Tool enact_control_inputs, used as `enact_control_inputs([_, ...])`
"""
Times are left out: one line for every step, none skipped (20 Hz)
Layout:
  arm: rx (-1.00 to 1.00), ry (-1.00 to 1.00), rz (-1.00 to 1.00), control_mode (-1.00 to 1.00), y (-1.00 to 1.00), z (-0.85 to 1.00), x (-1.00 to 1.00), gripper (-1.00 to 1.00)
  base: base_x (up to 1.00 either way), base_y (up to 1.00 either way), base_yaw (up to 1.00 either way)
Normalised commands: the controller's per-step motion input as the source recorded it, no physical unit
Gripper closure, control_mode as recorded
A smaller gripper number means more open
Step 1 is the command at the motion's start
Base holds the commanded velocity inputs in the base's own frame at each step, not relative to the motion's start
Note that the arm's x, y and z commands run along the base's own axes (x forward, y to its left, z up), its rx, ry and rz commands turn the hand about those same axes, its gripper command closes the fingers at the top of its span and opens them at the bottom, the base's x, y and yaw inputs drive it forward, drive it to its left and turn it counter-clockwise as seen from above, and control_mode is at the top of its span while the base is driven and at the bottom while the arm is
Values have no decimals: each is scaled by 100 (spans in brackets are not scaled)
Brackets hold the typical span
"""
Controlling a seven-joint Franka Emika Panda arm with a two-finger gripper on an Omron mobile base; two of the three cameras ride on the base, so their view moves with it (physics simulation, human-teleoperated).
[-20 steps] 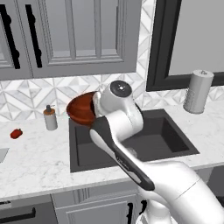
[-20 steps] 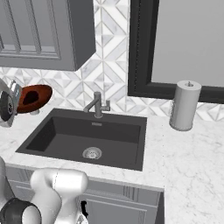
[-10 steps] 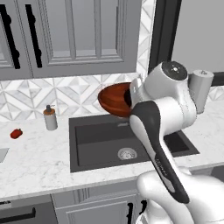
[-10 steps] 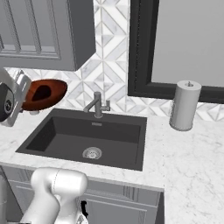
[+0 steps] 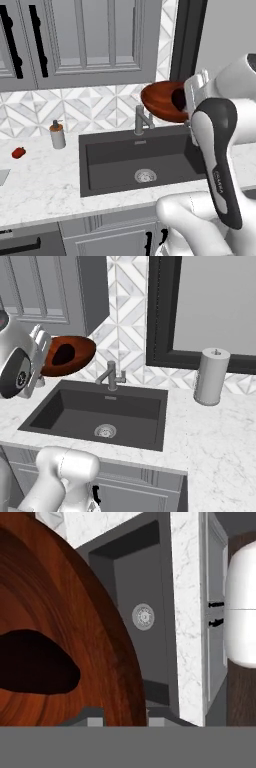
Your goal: Pick the avocado from the sink and place it in the bowl. Then pick the bowl and place it in the microwave. Then close the microwave door and press the start button.
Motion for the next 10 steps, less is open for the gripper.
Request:
enact_control_inputs([0, -15, 0, -100, -26, 41, -22, 100, 0, 0, 0])
enact_control_inputs([0, -21, 0, -100, -21, 42, -31, 100, 0, 0, 0])
enact_control_inputs([5, -35, 0, -100, -27, 29, -46, 100, 0, 0, 0])
enact_control_inputs([9, -36, 0, -100, -35, 39, -39, 100, 0, 0, 0])
enact_control_inputs([12, -25, 0, -100, -16, 31, -35, 100, 0, 0, 0])
enact_control_inputs([11, -12, 0, -100, -16, 31, -18, 100, 0, 0, 0])
enact_control_inputs([8, -7, 0, -100, -16, 36, -32, 100, 0, 0, 0])
enact_control_inputs([5, -1, 0, -100, -15, 36, -47, 100, 0, 0, 0])
enact_control_inputs([3, 0, 0, -100, -21, 38, -48, 100, 0, 0, 0])
enact_control_inputs([0, 0, 0, -100, 0, 28, -22, 100, 0, 0, 0])
